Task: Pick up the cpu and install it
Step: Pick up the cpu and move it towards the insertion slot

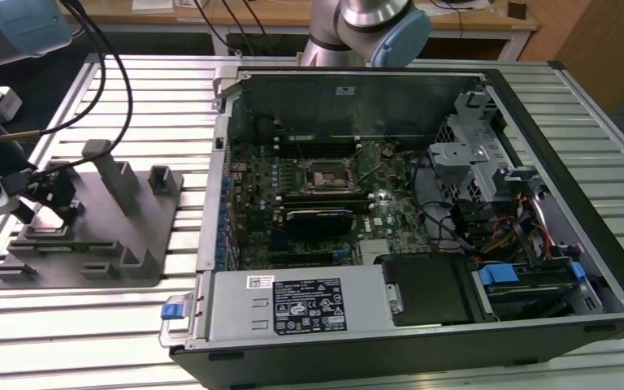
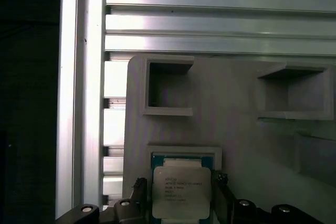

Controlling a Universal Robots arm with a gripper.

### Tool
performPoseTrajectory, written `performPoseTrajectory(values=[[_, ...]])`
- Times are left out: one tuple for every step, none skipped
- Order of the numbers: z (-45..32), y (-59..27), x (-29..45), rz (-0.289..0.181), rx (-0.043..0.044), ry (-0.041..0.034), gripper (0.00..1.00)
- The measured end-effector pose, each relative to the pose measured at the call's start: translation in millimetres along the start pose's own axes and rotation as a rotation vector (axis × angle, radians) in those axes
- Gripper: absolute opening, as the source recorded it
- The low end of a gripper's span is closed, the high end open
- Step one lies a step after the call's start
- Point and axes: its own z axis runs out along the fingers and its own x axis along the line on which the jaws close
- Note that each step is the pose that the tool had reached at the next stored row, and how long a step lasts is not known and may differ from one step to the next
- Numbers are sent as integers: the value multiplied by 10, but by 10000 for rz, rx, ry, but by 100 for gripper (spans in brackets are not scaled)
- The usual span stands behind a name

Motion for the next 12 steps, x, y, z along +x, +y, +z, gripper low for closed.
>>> performPoseTrajectory(values=[[0, 0, 0, 0, 0, 1, 60], [0, 0, 0, 0, 0, 0, 66], [1, 0, 0, 0, 0, 0, 66], [6, 1, -2, 0, -2, -3, 66], [11, 1, -5, 1, -1, -3, 66], [15, 1, -7, 2, -1, -1, 66], [17, 0, -8, 2, 1, 0, 66], [21, 0, -10, 0, 0, 0, 66], [26, 0, -12, 0, -1, -1, 66], [30, -1, -13, 0, 0, -1, 66], [33, -1, -14, 1, 0, 0, 66], [37, -1, -16, 0, 0, 0, 66]])
